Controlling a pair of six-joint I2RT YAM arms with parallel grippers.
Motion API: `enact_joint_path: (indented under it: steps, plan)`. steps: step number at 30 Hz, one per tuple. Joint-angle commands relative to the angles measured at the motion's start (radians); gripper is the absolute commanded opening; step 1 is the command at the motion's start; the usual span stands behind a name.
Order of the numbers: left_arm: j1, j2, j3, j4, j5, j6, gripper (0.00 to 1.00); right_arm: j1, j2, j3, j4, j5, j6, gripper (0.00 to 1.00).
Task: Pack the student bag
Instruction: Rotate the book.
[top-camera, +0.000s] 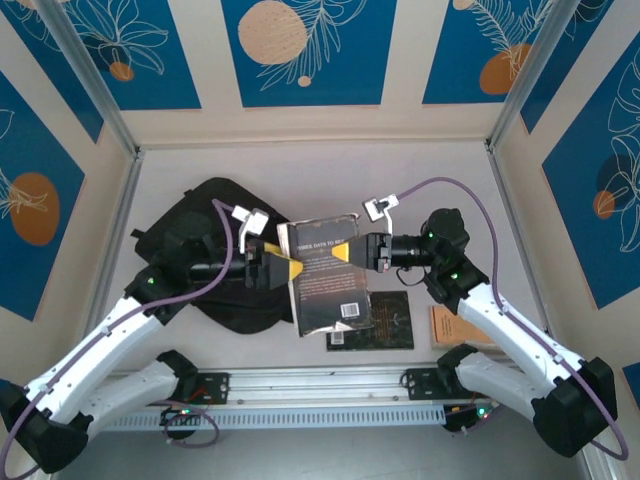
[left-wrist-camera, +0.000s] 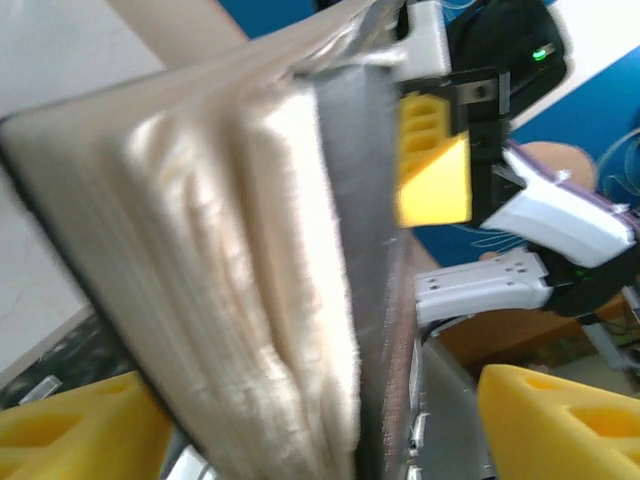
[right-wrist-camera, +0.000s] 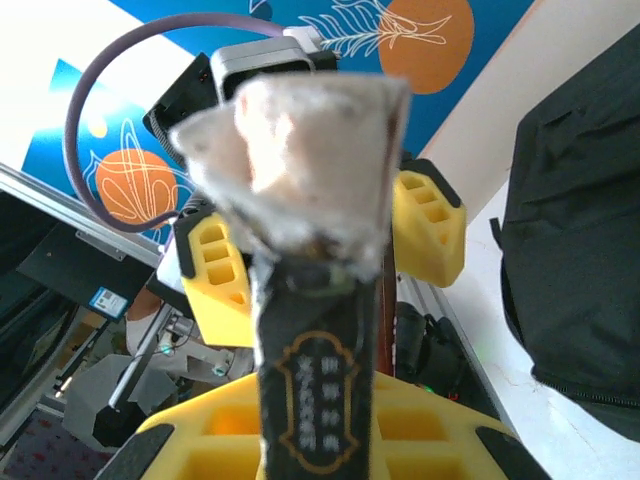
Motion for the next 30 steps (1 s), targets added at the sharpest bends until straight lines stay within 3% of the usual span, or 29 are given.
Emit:
enact_joint_path:
  steps: [1, 9, 13, 17, 21, 22, 26, 30]
  plan:
    - [-0.012, -0.027, -0.055, 0.201, 0.079, -0.094, 0.69, 0.019, -0.03, -0.013, 0.071, 0.003, 0.032, 0.0]
    - [-0.064, -0.024, -0.118, 0.37, 0.088, -0.18, 0.45, 0.038, -0.05, -0.034, 0.073, 0.012, 0.031, 0.0]
    - [-0.089, -0.027, -0.119, 0.361, 0.075, -0.169, 0.36, 0.038, -0.058, -0.032, 0.04, 0.014, 0.01, 0.0]
    - [-0.092, -0.049, -0.121, 0.305, 0.026, -0.133, 0.14, 0.038, -0.08, -0.027, -0.042, 0.051, -0.035, 0.0]
    - [-0.091, -0.072, -0.131, 0.29, -0.029, -0.13, 0.01, 0.037, -0.116, -0.029, -0.139, 0.112, -0.084, 0.03]
    - [-0.092, -0.079, -0.136, 0.29, -0.052, -0.133, 0.01, 0.036, -0.125, -0.033, -0.151, 0.129, -0.084, 0.1]
    - [-0.092, -0.117, -0.166, 0.323, -0.161, -0.179, 0.0, 0.037, -0.172, -0.07, -0.148, 0.214, -0.062, 0.57]
    - [-0.092, -0.179, -0.258, 0.488, -0.328, -0.339, 0.0, 0.048, -0.213, -0.149, -0.029, 0.302, 0.036, 0.78]
